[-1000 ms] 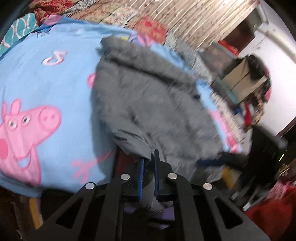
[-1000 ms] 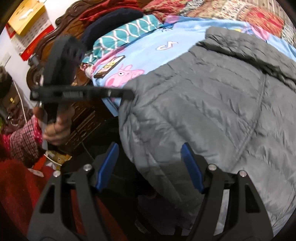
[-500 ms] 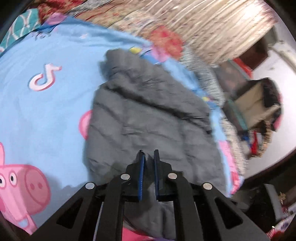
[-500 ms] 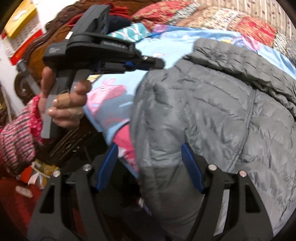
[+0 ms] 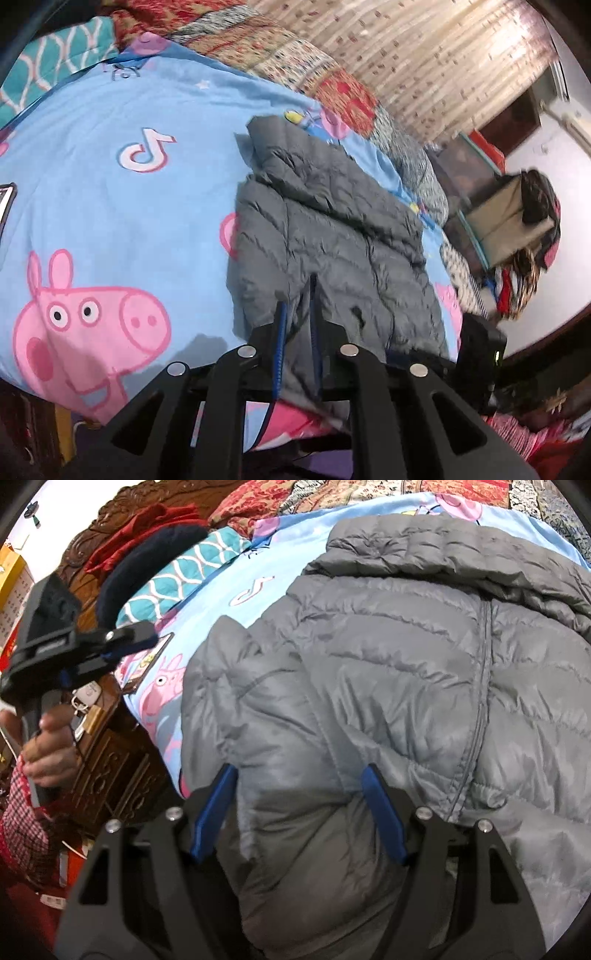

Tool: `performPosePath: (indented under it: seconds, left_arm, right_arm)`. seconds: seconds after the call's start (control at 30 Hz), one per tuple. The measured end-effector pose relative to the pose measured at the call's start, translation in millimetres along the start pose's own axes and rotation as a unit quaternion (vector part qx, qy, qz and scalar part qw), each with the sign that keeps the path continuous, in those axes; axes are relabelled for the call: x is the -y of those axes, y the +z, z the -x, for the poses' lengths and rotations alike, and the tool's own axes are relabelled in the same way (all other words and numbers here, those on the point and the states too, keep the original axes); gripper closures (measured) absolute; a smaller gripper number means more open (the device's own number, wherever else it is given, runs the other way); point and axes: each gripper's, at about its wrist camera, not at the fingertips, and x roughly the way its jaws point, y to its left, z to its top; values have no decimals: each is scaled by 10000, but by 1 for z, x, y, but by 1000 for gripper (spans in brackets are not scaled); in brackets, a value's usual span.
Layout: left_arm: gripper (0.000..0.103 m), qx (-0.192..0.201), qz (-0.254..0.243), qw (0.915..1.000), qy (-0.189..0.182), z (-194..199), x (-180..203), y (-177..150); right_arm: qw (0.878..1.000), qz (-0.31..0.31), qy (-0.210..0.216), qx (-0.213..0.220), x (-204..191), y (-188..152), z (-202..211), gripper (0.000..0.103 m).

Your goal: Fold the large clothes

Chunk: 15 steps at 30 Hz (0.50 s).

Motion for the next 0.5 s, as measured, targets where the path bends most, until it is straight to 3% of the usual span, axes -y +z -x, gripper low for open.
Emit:
performPosePath:
  seconds: [0.27, 0.43, 0.5]
  left_arm:
    - [72, -647, -492, 9967, -5, -43, 7, -20]
    - [60, -739, -492, 9960, -49, -49, 2, -21]
    - [57, -720, -591, 9956, 127, -48, 0, -19]
  right_arm:
    - [9999, -154, 69, -28, 6, -2, -3, 35]
    - [9998, -176, 85, -27, 6, -3, -3, 35]
    - [9998, -191, 91, -32, 6, -3, -3, 35]
